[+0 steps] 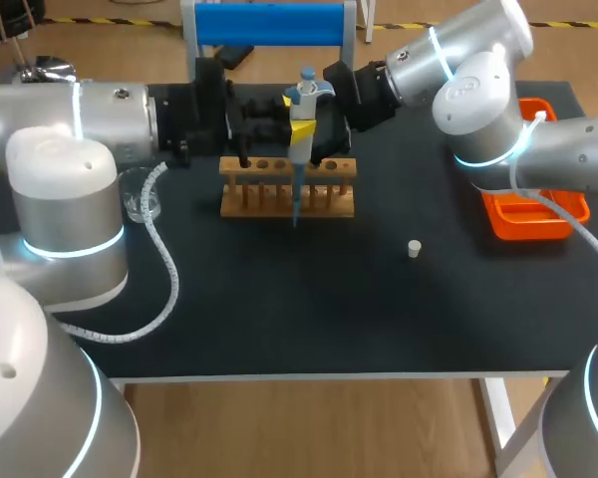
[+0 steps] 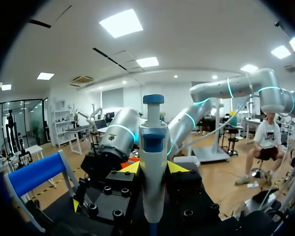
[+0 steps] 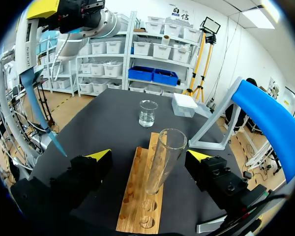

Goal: Invert the test tube, pick up the pipette, mount the tip to pipette, aspirate from beaker and dispense into the tube, eject the tip, return the pipette, and cap with the stopper.

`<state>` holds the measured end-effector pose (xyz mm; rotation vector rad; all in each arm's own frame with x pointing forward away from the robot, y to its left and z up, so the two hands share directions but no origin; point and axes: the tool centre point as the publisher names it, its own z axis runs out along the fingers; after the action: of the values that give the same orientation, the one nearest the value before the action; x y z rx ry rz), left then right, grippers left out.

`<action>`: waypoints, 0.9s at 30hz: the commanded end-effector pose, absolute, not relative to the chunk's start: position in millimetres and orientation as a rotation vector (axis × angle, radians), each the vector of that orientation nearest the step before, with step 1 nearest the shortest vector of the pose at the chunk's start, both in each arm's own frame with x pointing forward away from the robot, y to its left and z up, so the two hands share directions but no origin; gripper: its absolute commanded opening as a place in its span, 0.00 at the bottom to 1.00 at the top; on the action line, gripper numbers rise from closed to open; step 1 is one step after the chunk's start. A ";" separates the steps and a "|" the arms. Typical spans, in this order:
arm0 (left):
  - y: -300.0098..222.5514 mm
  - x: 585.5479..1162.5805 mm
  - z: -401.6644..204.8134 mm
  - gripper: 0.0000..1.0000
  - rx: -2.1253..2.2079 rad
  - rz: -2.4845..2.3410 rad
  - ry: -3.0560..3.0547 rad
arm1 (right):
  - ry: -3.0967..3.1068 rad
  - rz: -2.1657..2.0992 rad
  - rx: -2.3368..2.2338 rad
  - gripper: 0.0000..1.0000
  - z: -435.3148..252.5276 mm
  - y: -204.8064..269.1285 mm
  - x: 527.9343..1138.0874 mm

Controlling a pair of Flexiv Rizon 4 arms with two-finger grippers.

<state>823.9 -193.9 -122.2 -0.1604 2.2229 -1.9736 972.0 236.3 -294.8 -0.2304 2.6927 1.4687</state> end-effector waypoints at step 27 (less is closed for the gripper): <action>-191.7 822.8 -122.2 0.00 -0.194 -1.961 2.187 | 2.697 1.465 -0.231 1.00 -293.5 235.5 971.9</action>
<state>823.6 -190.8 -121.8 -0.1902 2.1928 -1.9625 972.0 236.3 -294.8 -0.2304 2.6927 1.4687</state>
